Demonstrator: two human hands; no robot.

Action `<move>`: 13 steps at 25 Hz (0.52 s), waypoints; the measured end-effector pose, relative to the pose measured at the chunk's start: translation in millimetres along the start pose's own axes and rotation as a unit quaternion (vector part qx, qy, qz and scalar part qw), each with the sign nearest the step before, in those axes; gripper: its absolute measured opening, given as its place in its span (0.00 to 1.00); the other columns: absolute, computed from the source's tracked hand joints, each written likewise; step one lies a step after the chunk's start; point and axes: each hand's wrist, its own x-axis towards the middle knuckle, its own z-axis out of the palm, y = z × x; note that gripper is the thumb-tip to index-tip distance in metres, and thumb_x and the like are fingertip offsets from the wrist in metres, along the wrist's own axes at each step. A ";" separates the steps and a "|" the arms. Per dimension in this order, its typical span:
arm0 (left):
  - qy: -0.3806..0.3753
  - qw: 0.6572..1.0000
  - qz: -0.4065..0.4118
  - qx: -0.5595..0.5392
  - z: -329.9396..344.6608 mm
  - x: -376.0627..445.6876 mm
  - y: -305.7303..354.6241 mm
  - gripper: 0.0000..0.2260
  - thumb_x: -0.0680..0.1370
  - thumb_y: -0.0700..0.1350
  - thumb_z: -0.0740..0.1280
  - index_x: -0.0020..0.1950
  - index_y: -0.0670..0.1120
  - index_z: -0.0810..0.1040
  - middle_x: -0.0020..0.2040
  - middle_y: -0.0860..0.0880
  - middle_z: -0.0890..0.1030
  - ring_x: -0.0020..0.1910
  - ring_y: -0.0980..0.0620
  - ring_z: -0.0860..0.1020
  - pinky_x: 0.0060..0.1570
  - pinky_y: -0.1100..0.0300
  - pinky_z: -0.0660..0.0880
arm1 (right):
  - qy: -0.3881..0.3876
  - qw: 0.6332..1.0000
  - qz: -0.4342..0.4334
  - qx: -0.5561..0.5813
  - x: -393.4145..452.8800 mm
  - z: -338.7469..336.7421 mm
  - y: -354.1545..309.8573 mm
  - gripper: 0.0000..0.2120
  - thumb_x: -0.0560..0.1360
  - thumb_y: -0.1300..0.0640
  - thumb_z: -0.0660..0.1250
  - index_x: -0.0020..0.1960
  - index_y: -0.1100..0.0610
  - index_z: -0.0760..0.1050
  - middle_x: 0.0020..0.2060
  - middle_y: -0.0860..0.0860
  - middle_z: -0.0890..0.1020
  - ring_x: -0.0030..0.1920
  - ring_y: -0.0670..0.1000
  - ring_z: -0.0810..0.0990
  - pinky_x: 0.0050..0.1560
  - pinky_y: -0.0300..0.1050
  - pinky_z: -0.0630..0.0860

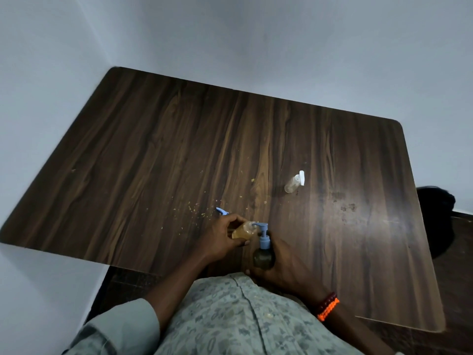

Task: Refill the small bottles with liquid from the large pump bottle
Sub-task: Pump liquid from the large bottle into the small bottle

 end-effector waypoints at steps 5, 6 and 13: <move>-0.009 1.000 0.004 -0.010 -0.7 5.1 -0.8 0.20 0.70 0.41 0.83 0.60 0.51 0.83 0.57 0.54 0.87 0.60 0.53 0.85 0.64 0.42 0.82 | -0.009 0.999 0.043 0.002 0.7 -10.1 -2.2 0.24 0.70 0.55 0.82 0.58 0.41 0.73 0.51 0.39 0.81 0.51 0.25 0.78 0.49 0.20 0.71; -0.008 1.000 0.006 -0.011 -1.8 4.7 -0.8 0.20 0.70 0.42 0.83 0.60 0.51 0.83 0.57 0.54 0.87 0.60 0.54 0.85 0.64 0.42 0.82 | -0.012 0.999 0.042 -0.001 1.1 -13.5 -1.6 0.24 0.70 0.55 0.82 0.55 0.39 0.72 0.49 0.36 0.79 0.50 0.23 0.77 0.48 0.19 0.71; 0.013 1.000 0.017 -0.018 -18.5 -3.5 3.0 0.19 0.70 0.43 0.82 0.55 0.62 0.84 0.55 0.61 0.87 0.57 0.62 0.85 0.57 0.67 0.80 | -0.021 0.996 0.048 -0.071 25.6 -39.6 -11.3 0.30 0.64 0.56 0.84 0.62 0.50 0.76 0.49 0.39 0.78 0.48 0.37 0.78 0.44 0.24 0.74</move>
